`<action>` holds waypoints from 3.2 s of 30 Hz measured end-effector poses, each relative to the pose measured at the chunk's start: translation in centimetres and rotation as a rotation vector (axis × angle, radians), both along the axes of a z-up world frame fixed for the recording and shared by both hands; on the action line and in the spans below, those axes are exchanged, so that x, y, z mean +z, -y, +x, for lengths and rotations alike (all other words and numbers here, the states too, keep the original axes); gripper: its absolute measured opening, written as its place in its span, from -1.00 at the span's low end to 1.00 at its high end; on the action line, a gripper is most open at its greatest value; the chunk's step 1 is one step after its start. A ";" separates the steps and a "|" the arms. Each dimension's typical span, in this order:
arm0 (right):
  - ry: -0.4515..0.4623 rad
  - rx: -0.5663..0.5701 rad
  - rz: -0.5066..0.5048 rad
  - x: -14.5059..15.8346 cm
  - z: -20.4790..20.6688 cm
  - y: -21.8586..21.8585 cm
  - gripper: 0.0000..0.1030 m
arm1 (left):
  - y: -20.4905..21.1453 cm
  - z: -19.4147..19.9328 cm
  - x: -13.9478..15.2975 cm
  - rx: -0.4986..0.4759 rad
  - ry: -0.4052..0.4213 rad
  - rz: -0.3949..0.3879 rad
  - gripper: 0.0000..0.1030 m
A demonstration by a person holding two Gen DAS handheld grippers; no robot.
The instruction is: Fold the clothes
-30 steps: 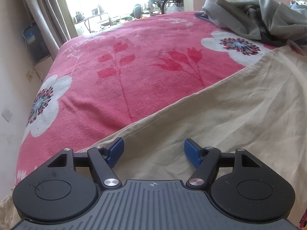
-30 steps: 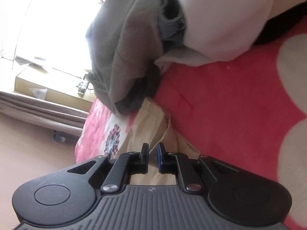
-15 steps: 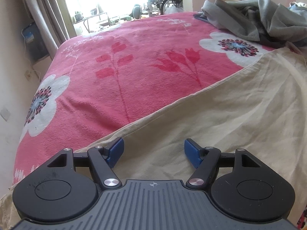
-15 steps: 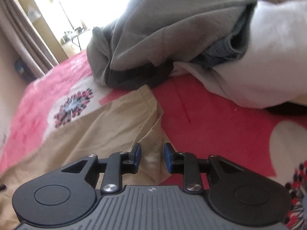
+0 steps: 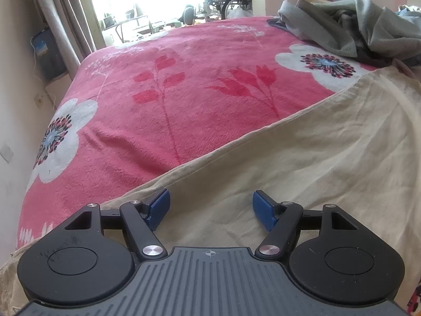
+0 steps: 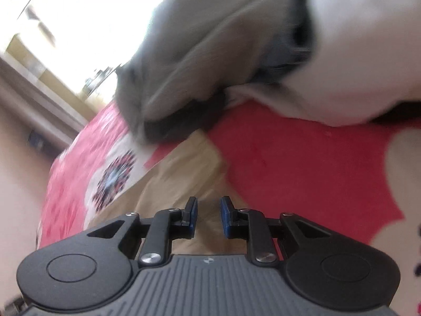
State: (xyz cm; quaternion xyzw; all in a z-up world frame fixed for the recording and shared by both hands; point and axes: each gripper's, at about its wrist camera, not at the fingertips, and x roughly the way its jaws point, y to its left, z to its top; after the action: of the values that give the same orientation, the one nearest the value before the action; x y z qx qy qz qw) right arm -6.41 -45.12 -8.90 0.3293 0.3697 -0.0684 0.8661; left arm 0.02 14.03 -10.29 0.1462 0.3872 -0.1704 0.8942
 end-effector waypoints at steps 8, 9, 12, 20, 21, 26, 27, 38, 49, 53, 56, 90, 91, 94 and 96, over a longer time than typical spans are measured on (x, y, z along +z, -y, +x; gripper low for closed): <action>-0.074 -0.024 -0.054 -1.1 -1.1 0.8 -0.58 | 0.0 0.1 0.0 0.003 -0.005 0.000 0.37; -0.081 -0.013 -0.059 -1.1 -0.9 0.6 -0.58 | 0.1 0.1 0.0 0.003 -0.005 0.001 0.37; -0.104 0.019 -0.076 -1.0 -0.4 0.2 -0.55 | 0.1 0.0 0.0 0.003 -0.004 0.003 0.37; -0.177 0.039 -0.078 -0.6 -0.3 0.2 -0.62 | 0.0 0.0 -0.1 0.002 -0.005 0.005 0.37; -0.180 0.029 -0.069 -0.7 -0.3 0.2 -0.61 | 0.0 0.0 -0.1 0.002 -0.005 0.005 0.37; -0.175 -0.002 -0.021 -1.0 0.2 0.3 -0.55 | 0.0 0.0 -0.2 0.000 -0.004 0.005 0.37; -0.166 0.000 -0.031 -0.8 0.1 0.2 -0.72 | 0.0 0.0 -0.2 0.000 -0.004 0.004 0.37; -0.109 0.010 -0.277 1.5 -0.7 -1.5 -0.88 | -0.8 0.0 -0.4 0.017 -0.001 0.012 0.37; -0.120 -0.129 -0.107 -0.5 -3.1 4.3 -0.75 | -1.0 0.0 -0.6 0.011 0.006 0.006 0.38; -0.040 -0.173 -0.138 2.2 -4.8 5.1 -0.74 | -0.9 0.1 -0.7 0.008 0.009 0.010 0.38; 0.030 0.027 -0.229 4.5 -3.6 1.1 -0.75 | -0.9 0.0 -0.7 0.010 0.013 0.016 0.39; -0.028 0.326 -0.588 1.1 -2.3 -4.4 -0.92 | -8.1 0.7 0.1 0.203 0.046 0.077 0.46; -0.037 0.269 -0.585 1.6 -2.3 -3.2 -0.92 | -8.5 0.7 0.3 0.214 0.050 0.089 0.46; 0.077 0.317 -0.554 3.5 -1.8 -5.7 -0.92 | -9.8 0.7 0.6 0.255 0.055 0.119 0.46; 0.134 0.435 -0.535 3.7 -0.2 -9.5 -0.92 | -10.5 0.6 0.6 0.285 0.056 0.135 0.46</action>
State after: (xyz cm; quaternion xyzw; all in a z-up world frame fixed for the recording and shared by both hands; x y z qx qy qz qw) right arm -6.56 -35.60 -5.21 0.0078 0.3424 0.0451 0.9384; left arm 0.65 24.53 -9.66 0.1544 0.3893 -0.0114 0.9080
